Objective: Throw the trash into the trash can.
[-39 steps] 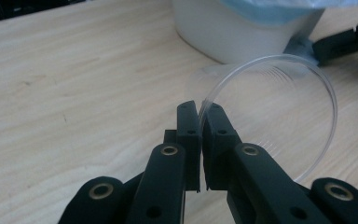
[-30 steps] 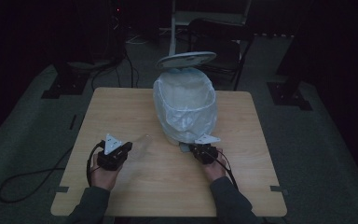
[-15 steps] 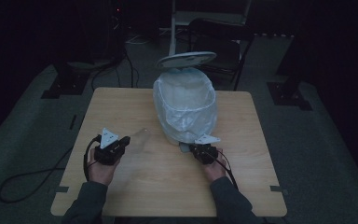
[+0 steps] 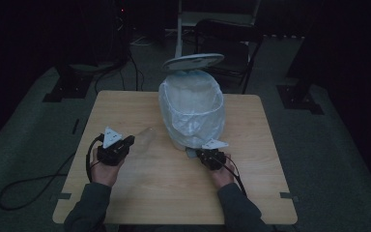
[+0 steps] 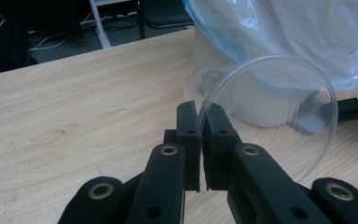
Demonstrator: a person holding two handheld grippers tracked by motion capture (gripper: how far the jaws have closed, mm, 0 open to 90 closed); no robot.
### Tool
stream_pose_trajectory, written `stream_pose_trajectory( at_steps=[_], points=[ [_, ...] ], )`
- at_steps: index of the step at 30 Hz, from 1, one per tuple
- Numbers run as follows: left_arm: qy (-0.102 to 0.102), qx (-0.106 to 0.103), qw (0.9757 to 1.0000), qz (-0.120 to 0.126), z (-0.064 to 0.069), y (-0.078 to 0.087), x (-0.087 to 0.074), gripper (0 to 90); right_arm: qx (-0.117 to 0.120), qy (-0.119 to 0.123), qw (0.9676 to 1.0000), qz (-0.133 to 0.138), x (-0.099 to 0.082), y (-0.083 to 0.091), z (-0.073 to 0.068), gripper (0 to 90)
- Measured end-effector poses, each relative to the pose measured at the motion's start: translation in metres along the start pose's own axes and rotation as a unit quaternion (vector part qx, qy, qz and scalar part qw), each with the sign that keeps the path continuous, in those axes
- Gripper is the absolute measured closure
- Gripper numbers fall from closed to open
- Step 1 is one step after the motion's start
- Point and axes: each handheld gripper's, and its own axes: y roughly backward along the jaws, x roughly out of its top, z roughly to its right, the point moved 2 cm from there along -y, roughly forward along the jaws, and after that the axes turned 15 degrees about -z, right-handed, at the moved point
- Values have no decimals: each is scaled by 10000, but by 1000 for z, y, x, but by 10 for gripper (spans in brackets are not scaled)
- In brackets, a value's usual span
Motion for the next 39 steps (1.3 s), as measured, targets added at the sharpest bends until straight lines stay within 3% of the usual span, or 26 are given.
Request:
stream_pose_trajectory(
  at_steps=[22, 39],
  points=[
    [-151, 41, 9997, 161, -4, 8, 31, 875, 16, -12, 10000, 11, 0, 0, 0, 900],
    [-167, 19, 9994, 306, -15, 19, 52, 875, 25, -25, 10000, 8, -1, 0, 1, 900]
  ],
)
